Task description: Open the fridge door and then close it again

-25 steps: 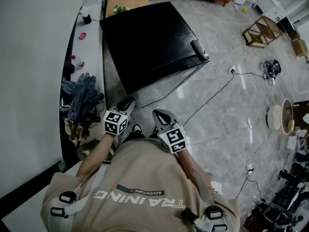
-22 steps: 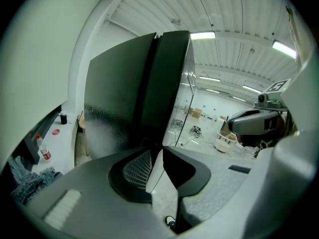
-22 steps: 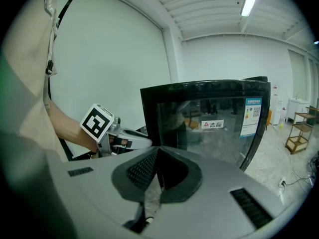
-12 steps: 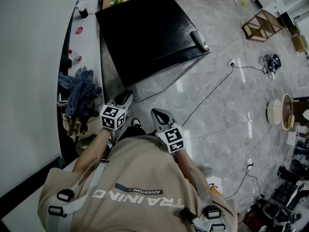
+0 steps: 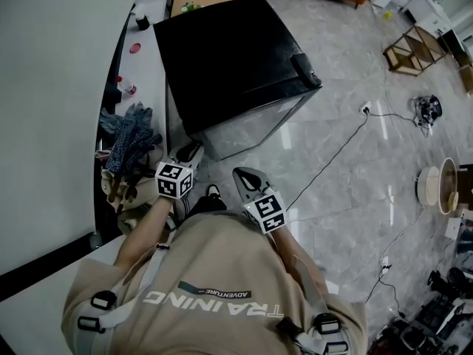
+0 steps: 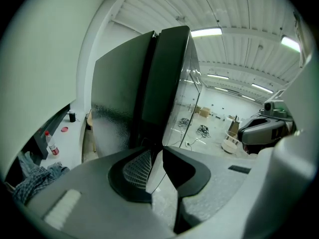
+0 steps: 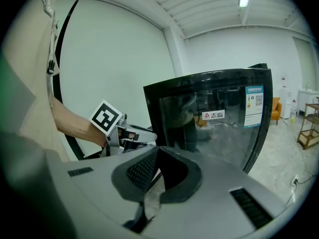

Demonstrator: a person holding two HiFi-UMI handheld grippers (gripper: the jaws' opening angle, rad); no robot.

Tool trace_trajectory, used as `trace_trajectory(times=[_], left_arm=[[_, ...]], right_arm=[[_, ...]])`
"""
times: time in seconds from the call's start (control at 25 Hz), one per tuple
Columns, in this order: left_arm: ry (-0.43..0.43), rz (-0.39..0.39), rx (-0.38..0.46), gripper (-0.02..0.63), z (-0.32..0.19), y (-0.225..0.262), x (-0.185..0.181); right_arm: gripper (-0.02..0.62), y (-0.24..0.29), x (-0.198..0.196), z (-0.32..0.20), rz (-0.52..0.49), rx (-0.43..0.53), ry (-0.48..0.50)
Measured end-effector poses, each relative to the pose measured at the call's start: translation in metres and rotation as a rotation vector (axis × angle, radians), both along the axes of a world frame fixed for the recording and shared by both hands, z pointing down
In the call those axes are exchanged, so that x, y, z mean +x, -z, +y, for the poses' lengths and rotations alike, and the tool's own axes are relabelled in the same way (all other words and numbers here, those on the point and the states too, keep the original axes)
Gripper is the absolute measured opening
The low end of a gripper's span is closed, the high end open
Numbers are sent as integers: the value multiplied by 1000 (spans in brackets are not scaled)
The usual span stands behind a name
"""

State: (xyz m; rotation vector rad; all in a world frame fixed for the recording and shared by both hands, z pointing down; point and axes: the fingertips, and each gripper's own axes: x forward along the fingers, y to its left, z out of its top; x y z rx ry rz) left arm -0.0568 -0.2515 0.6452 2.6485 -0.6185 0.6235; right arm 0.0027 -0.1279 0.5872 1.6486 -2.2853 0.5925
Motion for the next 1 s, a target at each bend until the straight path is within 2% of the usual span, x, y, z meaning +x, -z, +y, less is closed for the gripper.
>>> trace_trajectory(times=[0.48,0.6,0.8,1.0], left_arm=[[62,-31,14,61,2,0,-2],[29,-32,24,61,29,0,-1],[119,-35,54,61,68,-1,3],[133,-53,55,61,74,-4,3]], right_arm=[[-5,-1,21,21,-35,-3,-3],[-5,-1,24,27,-31,-3,4],[-5,6,33,35,-20,10,6],[-5,0,34,60,-22,1,17]])
